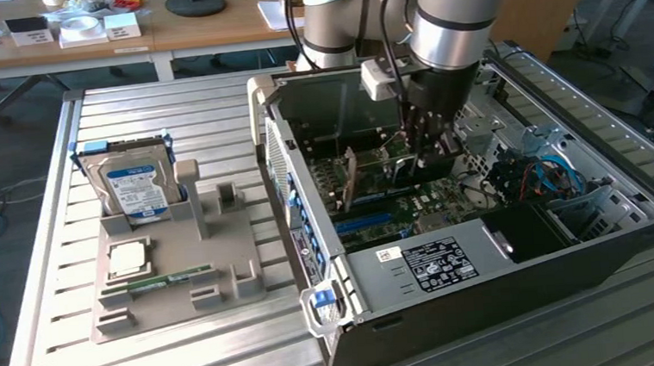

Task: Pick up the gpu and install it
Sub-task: 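Insert the gpu into the slot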

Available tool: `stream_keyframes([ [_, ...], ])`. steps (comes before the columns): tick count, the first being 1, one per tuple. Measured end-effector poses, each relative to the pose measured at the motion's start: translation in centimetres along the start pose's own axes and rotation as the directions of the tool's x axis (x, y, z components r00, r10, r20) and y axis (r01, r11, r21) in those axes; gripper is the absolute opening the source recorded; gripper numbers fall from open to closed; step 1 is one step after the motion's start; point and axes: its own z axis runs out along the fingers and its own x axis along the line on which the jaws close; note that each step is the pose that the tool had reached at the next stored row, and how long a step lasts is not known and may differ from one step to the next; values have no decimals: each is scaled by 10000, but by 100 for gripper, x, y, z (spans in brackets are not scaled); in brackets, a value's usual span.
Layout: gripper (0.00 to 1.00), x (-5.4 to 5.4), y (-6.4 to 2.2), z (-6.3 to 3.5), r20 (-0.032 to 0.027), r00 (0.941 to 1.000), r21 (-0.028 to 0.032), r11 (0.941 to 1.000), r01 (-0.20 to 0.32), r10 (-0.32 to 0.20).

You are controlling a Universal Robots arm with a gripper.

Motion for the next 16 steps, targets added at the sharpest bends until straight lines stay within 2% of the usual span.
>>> stream_keyframes([
  [7,27,1,2,-1,-1,10000,-1,10000,1,-1],
  [16,27,0,-15,1,-26,10000,-71,10000,0,0],
])
